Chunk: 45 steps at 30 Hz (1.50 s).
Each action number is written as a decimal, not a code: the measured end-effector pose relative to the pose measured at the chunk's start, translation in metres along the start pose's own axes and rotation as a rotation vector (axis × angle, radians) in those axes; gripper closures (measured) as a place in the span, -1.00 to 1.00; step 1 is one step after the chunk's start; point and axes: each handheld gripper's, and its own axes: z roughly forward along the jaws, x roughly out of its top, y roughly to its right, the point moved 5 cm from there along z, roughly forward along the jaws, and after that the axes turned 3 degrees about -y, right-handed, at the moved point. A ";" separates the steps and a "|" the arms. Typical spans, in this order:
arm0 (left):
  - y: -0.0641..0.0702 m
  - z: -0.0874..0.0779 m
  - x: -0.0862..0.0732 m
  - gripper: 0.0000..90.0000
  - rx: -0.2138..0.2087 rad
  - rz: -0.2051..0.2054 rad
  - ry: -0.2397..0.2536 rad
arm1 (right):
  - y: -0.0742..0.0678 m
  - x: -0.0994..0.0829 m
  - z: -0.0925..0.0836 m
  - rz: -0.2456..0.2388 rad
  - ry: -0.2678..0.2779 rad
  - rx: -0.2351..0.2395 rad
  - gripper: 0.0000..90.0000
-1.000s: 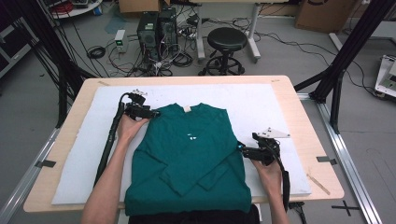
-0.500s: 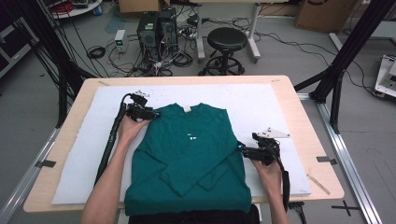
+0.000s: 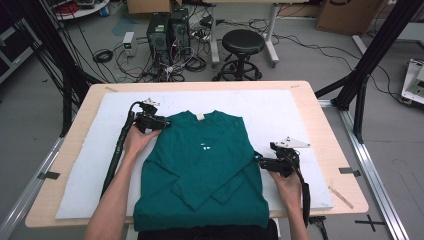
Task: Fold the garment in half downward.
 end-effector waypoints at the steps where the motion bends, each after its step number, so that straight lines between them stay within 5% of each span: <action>1: 0.000 0.000 0.000 0.31 0.001 -0.010 0.001 | 0.000 0.000 0.000 -0.001 0.000 -0.001 -0.44; 7: 0.001 0.000 0.000 0.37 0.018 -0.004 0.008 | 0.000 0.000 0.000 -0.001 -0.004 -0.006 -0.44; 15: 0.003 -0.001 -0.003 0.87 -0.061 -0.022 0.038 | 0.000 0.000 0.000 0.001 -0.005 -0.005 -0.44; 28: 0.001 0.000 -0.004 0.89 -0.088 -0.051 0.050 | 0.000 0.004 0.003 0.012 -0.031 -0.047 -0.43; 37: 0.001 0.000 -0.005 0.88 -0.090 -0.057 0.053 | 0.006 0.026 0.016 0.025 -0.109 0.029 -0.33; 45: 0.001 0.000 -0.005 0.88 -0.086 -0.054 0.053 | 0.018 0.054 0.039 0.016 -0.144 0.033 -0.33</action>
